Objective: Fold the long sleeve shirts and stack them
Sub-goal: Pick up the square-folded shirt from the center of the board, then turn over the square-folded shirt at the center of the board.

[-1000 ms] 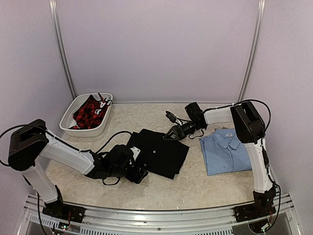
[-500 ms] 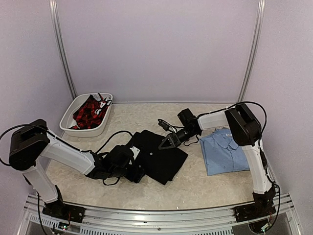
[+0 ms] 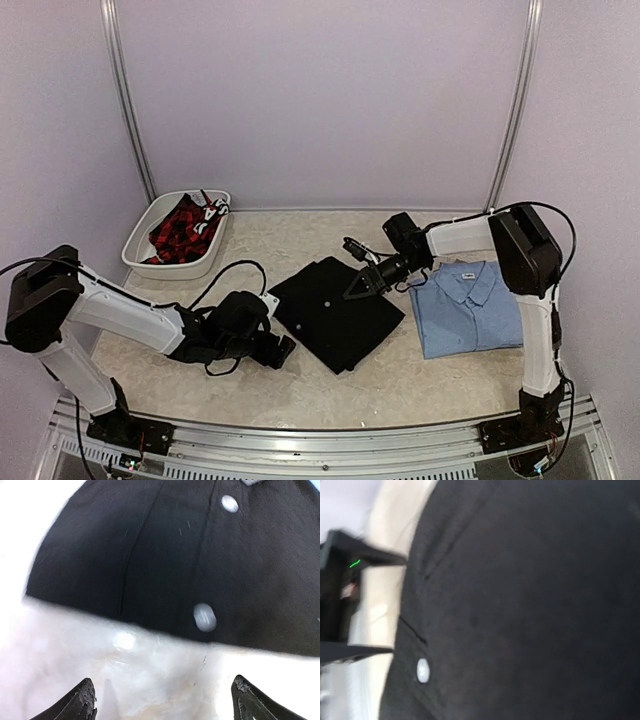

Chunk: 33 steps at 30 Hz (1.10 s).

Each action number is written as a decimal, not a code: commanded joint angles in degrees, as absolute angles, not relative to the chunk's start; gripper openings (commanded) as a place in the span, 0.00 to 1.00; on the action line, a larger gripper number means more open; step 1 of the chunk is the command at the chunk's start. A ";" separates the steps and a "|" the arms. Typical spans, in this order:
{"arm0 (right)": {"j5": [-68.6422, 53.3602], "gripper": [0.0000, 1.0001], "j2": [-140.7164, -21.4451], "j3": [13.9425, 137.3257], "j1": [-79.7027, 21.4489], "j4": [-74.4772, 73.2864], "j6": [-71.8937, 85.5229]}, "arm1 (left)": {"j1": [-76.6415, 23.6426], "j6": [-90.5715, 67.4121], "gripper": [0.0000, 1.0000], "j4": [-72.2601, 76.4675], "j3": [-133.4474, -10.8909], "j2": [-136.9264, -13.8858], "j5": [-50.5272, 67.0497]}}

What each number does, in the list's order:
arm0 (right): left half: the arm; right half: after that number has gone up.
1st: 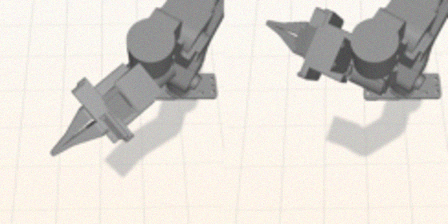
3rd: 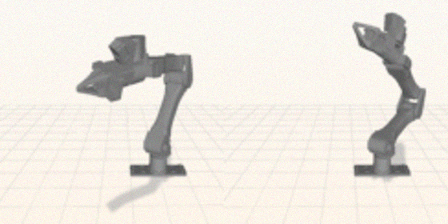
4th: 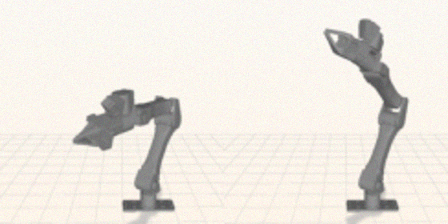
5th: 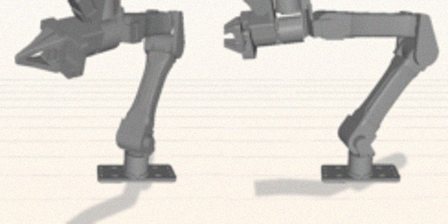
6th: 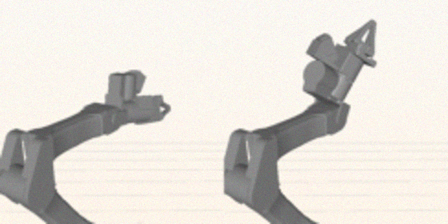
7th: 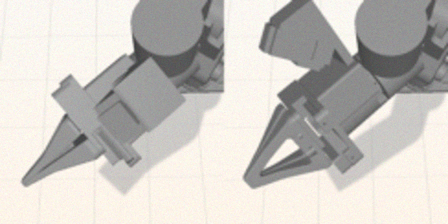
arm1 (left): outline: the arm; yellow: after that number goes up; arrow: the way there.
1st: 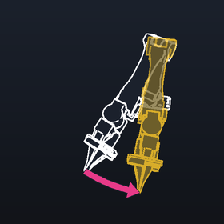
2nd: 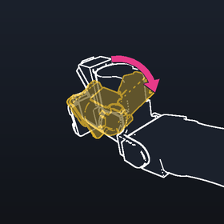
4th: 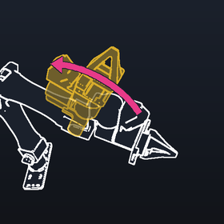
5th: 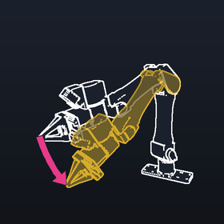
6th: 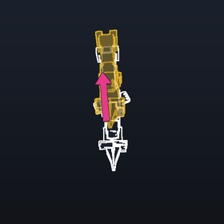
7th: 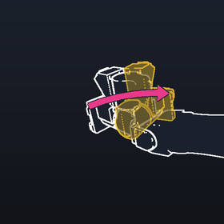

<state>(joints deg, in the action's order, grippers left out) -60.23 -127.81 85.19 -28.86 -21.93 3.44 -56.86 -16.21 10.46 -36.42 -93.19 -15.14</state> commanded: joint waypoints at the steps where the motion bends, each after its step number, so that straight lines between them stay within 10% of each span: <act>1: -37.01 0.00 -112.14 88.46 -27.64 -31.08 3.26 | -55.44 -15.86 0.89 7.80 -35.87 -86.17 -19.23; 10: 16.57 0.00 -106.17 101.67 -37.10 -50.21 6.20 | -52.38 -15.50 0.91 0.69 -38.90 -76.50 -30.34; 18: 55.11 0.00 -126.99 120.65 -53.52 -75.12 16.72 | -44.48 -19.58 0.90 0.18 -38.77 -74.64 -22.87; 33: 42.91 0.05 -144.03 136.91 -67.02 -73.53 13.94 | -37.27 -20.50 0.90 -6.77 -37.35 -68.82 -23.86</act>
